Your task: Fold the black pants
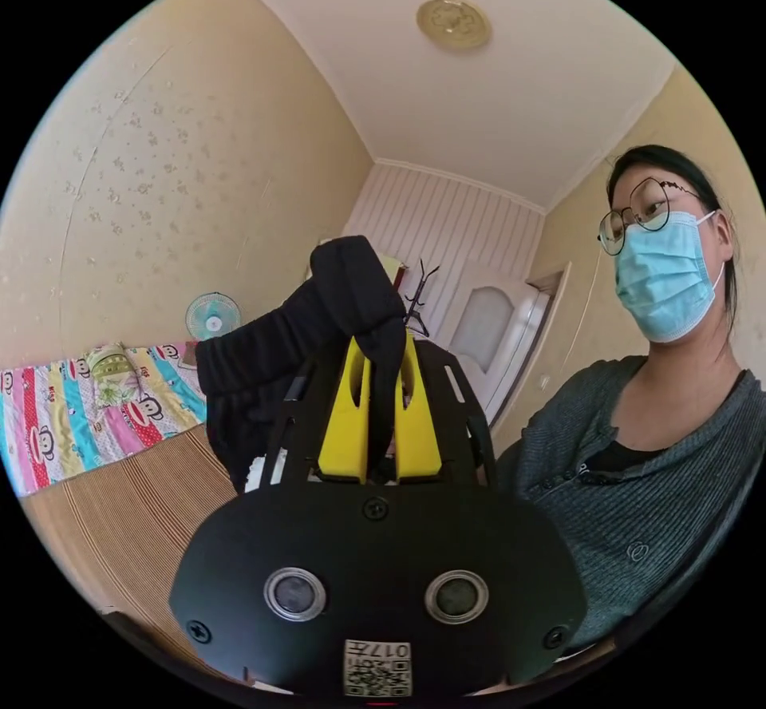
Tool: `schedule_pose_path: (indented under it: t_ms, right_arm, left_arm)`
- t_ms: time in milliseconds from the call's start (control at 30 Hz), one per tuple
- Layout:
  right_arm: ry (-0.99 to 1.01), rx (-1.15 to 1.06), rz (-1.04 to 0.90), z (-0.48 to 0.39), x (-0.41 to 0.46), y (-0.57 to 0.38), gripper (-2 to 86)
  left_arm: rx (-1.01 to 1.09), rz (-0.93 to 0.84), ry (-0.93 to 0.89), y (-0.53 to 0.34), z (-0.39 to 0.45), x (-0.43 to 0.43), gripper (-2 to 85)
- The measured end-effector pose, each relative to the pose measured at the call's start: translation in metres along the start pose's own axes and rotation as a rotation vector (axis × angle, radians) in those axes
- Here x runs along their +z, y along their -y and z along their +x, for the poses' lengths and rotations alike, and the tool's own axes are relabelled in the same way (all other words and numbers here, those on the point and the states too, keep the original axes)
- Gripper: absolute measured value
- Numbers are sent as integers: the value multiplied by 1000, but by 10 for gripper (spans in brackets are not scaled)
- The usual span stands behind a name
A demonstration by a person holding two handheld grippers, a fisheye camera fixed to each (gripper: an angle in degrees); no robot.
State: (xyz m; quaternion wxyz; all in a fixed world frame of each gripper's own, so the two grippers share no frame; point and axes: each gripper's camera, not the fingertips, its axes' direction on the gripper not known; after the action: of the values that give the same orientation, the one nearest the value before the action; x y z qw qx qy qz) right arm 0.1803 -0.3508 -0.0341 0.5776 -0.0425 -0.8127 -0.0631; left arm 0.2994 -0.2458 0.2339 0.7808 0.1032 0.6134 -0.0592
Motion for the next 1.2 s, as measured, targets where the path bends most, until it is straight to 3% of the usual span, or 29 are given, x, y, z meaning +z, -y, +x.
schedule_pose_path:
  t_ms: [100,200,400,567,700,833,867,1033,1200]
  right_arm:
    - [-58,66,-22,22,21,-3,124]
    - [62,84,37,40,11,-13,46]
    - [-18,-131,52,-15,-9,2,33]
    - [-15,-419,-52,-80,-12,31,44]
    - [-34,-365,-36,-67,-15,35,115]
    - [-206,-256,-57,-37,18,26,165]
    - [-189,-232,-49,-29,21,25,164]
    - [455,-90,-40,42,64,23,142]
    - [464,-94,-61,50,93,19,164]
  left_arm:
    - [6,-39,-103,-19,2,24,43]
    - [71,-47,-157,-32,16,18,43]
    - [149,7,-106,-46,41,-39,43]
    - [223,115,-97,-39,71,-79,43]
    - [311,220,-155,-37,103,-98,45]
    - [394,283,-260,-42,132,-102,47]
    - [421,294,-328,-43,137,-104,48]
    - [432,352,-599,-45,143,-103,49]
    - [433,397,-833,-45,150,-99,50]
